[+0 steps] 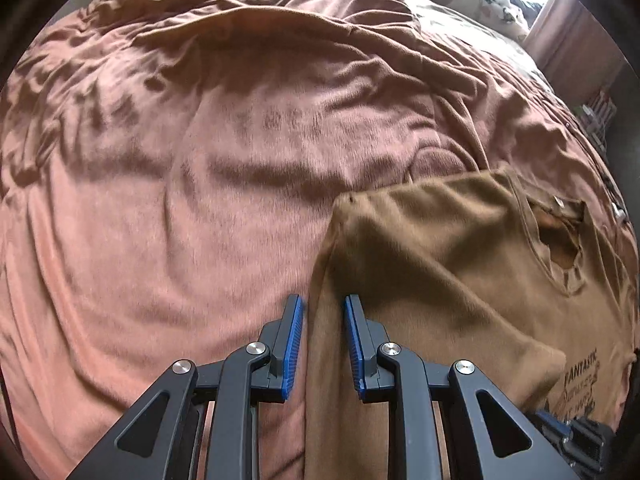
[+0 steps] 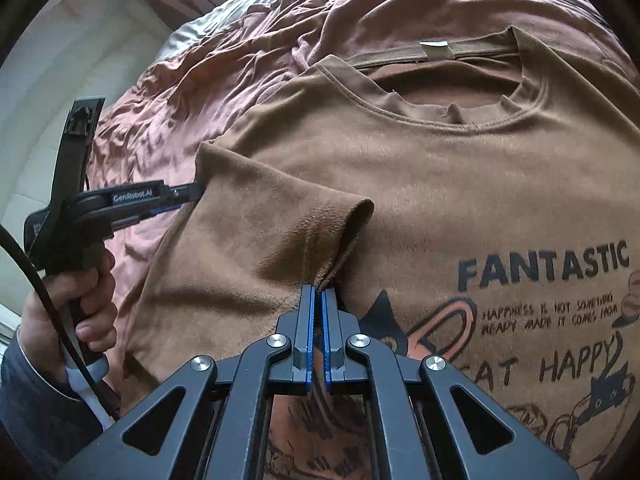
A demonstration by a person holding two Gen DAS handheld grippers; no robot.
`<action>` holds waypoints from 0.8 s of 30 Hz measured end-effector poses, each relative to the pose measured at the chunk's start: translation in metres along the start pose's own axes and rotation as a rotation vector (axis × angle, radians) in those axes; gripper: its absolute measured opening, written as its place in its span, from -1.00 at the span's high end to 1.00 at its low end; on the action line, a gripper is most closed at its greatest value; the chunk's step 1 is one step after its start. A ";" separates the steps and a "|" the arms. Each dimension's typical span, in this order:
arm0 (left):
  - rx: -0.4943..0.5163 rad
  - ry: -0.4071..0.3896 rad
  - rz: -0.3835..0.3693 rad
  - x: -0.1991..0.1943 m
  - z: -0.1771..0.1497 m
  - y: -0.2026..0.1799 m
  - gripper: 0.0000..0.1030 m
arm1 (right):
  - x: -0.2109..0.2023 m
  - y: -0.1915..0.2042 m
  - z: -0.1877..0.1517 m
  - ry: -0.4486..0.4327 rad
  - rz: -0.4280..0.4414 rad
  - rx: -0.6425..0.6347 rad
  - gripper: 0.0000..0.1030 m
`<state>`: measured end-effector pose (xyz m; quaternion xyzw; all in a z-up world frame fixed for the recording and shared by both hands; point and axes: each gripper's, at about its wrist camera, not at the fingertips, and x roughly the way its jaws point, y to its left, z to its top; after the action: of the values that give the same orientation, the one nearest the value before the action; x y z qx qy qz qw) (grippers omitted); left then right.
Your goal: Fold small clothes
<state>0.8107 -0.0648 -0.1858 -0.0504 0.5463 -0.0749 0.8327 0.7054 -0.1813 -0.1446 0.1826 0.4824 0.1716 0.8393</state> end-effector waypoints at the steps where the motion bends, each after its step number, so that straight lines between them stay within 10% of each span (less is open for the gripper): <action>1: -0.005 0.000 0.002 0.002 0.004 -0.001 0.57 | 0.001 -0.001 0.002 0.006 0.006 0.008 1.00; 12: -0.089 -0.045 0.099 0.003 0.029 0.014 0.54 | -0.021 -0.032 -0.002 0.043 0.066 0.036 0.97; 18: -0.108 -0.053 -0.001 -0.020 0.002 0.024 0.54 | -0.037 -0.026 -0.007 0.043 0.021 -0.010 0.95; 24: -0.065 -0.026 -0.032 -0.043 -0.039 0.022 0.54 | -0.055 -0.017 -0.020 0.027 -0.047 -0.048 0.16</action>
<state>0.7599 -0.0355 -0.1660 -0.0873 0.5368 -0.0698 0.8363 0.6640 -0.2188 -0.1208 0.1488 0.4935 0.1658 0.8407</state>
